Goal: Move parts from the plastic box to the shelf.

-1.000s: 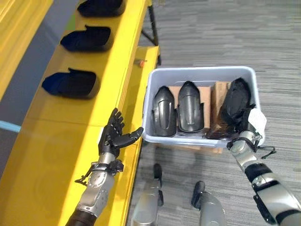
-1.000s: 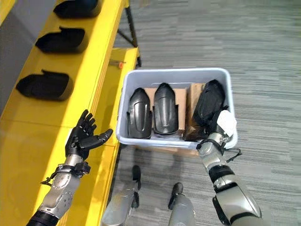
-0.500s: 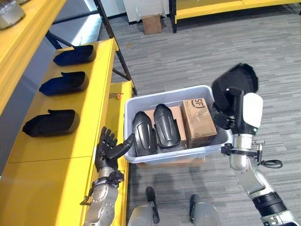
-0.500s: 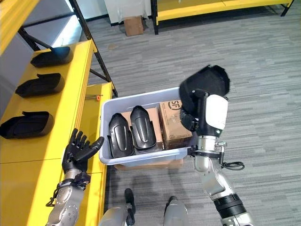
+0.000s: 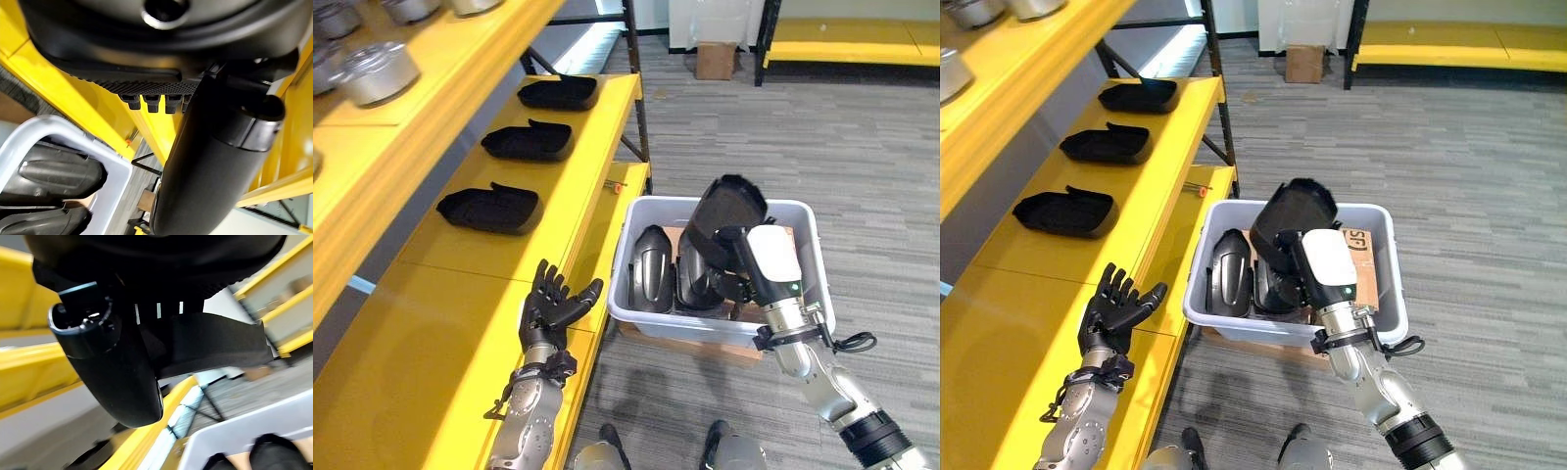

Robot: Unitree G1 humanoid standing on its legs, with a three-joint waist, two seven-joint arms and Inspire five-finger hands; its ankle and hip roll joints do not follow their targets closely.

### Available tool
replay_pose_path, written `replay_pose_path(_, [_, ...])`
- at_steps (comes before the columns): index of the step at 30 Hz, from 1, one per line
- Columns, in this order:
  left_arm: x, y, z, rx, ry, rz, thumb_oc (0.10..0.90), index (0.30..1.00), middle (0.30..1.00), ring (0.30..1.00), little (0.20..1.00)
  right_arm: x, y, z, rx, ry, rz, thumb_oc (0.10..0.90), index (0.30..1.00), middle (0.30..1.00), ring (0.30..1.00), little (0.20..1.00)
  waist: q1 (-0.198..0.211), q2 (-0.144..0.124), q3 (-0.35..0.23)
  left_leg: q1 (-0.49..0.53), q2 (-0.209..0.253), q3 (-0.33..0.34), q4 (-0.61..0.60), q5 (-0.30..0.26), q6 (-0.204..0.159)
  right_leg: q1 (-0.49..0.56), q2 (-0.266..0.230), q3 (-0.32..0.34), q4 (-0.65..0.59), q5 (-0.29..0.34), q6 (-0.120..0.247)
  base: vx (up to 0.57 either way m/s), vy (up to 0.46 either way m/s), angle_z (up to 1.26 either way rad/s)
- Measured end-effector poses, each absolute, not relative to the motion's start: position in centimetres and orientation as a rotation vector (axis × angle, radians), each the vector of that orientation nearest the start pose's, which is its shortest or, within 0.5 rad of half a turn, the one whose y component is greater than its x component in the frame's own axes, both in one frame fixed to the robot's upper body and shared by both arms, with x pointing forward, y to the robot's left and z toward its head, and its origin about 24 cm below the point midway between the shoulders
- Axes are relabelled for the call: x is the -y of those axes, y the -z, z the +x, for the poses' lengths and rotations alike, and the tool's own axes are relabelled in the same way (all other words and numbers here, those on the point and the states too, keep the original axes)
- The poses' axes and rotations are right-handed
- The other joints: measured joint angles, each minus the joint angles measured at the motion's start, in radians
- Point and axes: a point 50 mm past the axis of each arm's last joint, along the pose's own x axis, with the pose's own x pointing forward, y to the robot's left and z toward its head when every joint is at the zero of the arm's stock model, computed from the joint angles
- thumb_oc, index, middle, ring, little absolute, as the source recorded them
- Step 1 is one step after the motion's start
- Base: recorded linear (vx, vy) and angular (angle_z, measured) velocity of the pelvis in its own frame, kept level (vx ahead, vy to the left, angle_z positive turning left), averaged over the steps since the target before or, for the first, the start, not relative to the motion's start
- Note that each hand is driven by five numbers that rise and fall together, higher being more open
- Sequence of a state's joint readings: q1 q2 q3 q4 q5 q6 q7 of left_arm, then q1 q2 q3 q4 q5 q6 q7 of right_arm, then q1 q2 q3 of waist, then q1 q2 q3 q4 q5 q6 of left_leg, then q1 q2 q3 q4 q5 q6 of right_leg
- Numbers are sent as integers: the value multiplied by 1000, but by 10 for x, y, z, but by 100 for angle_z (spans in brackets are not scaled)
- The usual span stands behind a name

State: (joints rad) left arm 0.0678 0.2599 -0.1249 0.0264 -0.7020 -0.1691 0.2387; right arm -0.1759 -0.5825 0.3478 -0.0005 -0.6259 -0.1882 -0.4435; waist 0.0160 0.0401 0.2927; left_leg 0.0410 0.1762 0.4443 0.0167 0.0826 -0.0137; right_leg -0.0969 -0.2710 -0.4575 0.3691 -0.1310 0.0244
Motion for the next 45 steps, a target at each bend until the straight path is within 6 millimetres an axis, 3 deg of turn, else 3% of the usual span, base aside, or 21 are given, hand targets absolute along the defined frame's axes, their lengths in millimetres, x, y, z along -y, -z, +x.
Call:
replay_pose_path(3, [-189, -28, 237, -47, -164, -439, 900, 1000, 1000, 1000, 1000, 157, -102, 263, 638, -117, -1119, 400, 300, 300, 300, 300, 16, -27, -15, -37, -21, -1, -5, -13, -6, 2, -7, 10, -23, 17, 31, -32, 163, 38])
replay_pose_path(9, [-201, -21, 226, -97, -59, -355, 900, 1000, 1000, 1000, 1000, 140, -113, 256, 780, -276, -1217, 400, 300, 300, 300, 300, 46, -35, -20, -52, -53, -33, -19, 10, 12, 50, -12, -19, -109, 85, 56, -11, 122, 29])
replay_pose_path(12, [-200, -12, 216, -133, -8, -358, 900, 1000, 1000, 1000, 1000, 134, -117, 255, 885, -370, -1327, 400, 300, 300, 300, 300, 95, -36, -21, -54, -65, -71, -21, 17, 12, 92, -9, -62, -157, 103, 65, -34, 129, 37])
replay_pose_path(17, [-197, -3, 204, -179, 51, -350, 900, 1000, 1000, 1000, 1000, 123, -124, 253, 1037, -495, -1427, 400, 300, 300, 300, 300, 145, -45, -24, -62, -71, -131, -21, 23, 13, 141, 2, -87, -183, 102, 67, -49, 46, 38])
replay_pose_path(20, [-198, -4, 206, -172, 77, -339, 900, 1000, 1000, 1000, 1000, 115, -126, 253, 1107, -543, -1468, 400, 300, 300, 300, 300, 161, -70, -40, -95, -76, -194, -33, 34, 24, 146, 21, -66, -186, 81, 83, -58, 5, 65])
replay_pose_path(23, [-187, -5, 216, -166, 161, -343, 900, 1000, 1000, 1000, 1000, 127, -117, 252, 1070, -550, -1542, 400, 300, 300, 300, 300, 131, -60, -42, -129, -102, -337, -52, 50, 44, 124, 15, 68, -33, 61, 90, -21, -120, 146])
replay_pose_path(24, [-184, -6, 216, -166, 195, -337, 900, 1000, 1000, 1000, 1000, 130, -112, 251, 1043, -551, -1562, 400, 300, 300, 300, 300, 117, -59, -42, -124, -102, -359, -57, 47, 57, 79, 12, 167, 91, 61, 89, -42, -413, 214])
replay_pose_path(25, [-183, -7, 216, -171, 246, -310, 900, 1000, 1000, 1000, 1000, 134, -104, 246, 1006, -545, -1567, 400, 300, 300, 300, 300, 86, -59, -44, -141, -115, -463, -59, 72, 63, 1, 53, 385, 226, 0, 95, -43, -400, 218])
replay_pose_path(28, [-197, -15, 216, -166, 268, -237, 900, 1000, 1000, 1000, 1000, 132, -101, 245, 1030, -553, -1576, 400, 300, 300, 300, 300, 77, -78, -45, -185, -97, -453, -93, 75, 69, -44, 103, 492, 8, -50, 88, -64, -314, 155])
replay_pose_path(30, [-213, -19, 211, -170, 199, -247, 900, 1000, 1000, 1000, 1000, 125, -103, 243, 1073, -567, -1579, 400, 300, 300, 300, 300, 93, -99, -40, -201, -96, -442, -97, 85, 7, -70, 115, 434, -143, -13, 30, -38, -236, 90])
replay_pose_path(32, [-221, -14, 208, -184, 101, -330, 900, 1000, 1000, 1000, 1000, 121, -106, 239, 1105, -579, -1565, 400, 300, 300, 300, 300, 100, -115, -30, -222, -106, -456, -48, 65, -39, -50, 82, 414, -165, 30, 53, -29, -239, 43])
replay_pose_path(33, [-219, -8, 207, -193, 60, -387, 900, 1000, 1000, 1000, 1000, 119, -112, 241, 1137, -592, -1572, 400, 300, 300, 300, 300, 125, -91, -28, -274, -104, -479, 172, -15, -28, -42, 95, 423, -214, 30, 74, -29, -266, -53])
replay_pose_path(34, [-210, -3, 203, -185, 39, -466, 900, 1000, 1000, 1000, 1000, 121, -121, 242, 1173, -598, -1608, 400, 300, 300, 300, 300, 162, -25, -26, -246, -33, -466, 145, -52, -62, -61, 159, 409, -95, 26, 71, -31, -221, -53])
replay_pose_path(35, [-207, -4, 202, -168, 29, -493, 900, 1000, 1000, 1000, 1000, 121, -125, 243, 1176, -600, -1609, 400, 300, 300, 300, 300, 163, -36, -27, -237, -28, -463, 103, -52, -62, -74, 170, 368, 70, -34, 33, -29, -178, -22])
replay_pose_path(36, [-206, -4, 200, -159, 31, -495, 900, 1000, 1000, 1000, 1000, 121, -128, 245, 1174, -610, -1604, 400, 300, 300, 300, 300, 161, -59, -28, -208, -30, -465, 50, -10, -75, -23, 182, 302, 74, -62, 0, -23, -108, 26])
replay_pose_path(37, [-206, -5, 198, -149, 34, -492, 900, 1000, 1000, 1000, 1000, 119, -133, 248, 1184, -613, -1613, 400, 300, 300, 300, 300, 167, -76, -25, -195, -30, -465, 19, 52, -73, 44, 183, 261, -11, -84, -9, -75, -110, 47])
replay_pose_path(38, [-201, -3, 199, -139, 53, -503, 900, 1000, 1000, 1000, 1000, 124, -133, 257, 1132, -594, -1609, 400, 300, 300, 300, 300, 172, -68, -1, -174, -15, -459, -33, 45, -50, 120, 208, 208, -110, -55, 1, -171, -100, 101])
replay_pose_path(39, [-196, 2, 204, -156, 106, -493, 900, 1000, 1000, 1000, 1000, 135, -121, 260, 1017, -610, -1653, 400, 300, 300, 300, 300, 144, -81, 5, -179, -9, -359, -19, -23, 54, 132, 181, 143, -105, -55, -15, -171, -72, 123])
replay_pose_path(40, [-195, 7, 204, -178, 113, -490, 900, 1000, 1000, 1000, 1000, 140, -115, 261, 972, -619, -1662, 400, 300, 300, 300, 300, 137, -93, 12, -188, -7, -292, 27, -52, 71, 143, 160, 123, -113, -58, -19, -124, -33, 104])
replay_pose_path(43, [-189, 17, 196, -237, 164, -468, 900, 1000, 1000, 1000, 1000, 153, -96, 253, 853, -626, -1668, 400, 300, 300, 300, 300, 94, -77, 6, -152, -8, -231, 44, -22, 12, 168, 152, 79, -141, -55, -6, -4, 16, 51])
replay_pose_path(45, [-189, 16, 196, -239, 175, -463, 900, 1000, 1000, 1000, 1000, 156, -89, 252, 785, -627, -1672, 400, 300, 300, 300, 300, 83, -79, 8, -147, -10, -242, 22, 56, -27, 169, 153, 79, -139, -55, 6, 27, 22, 13])
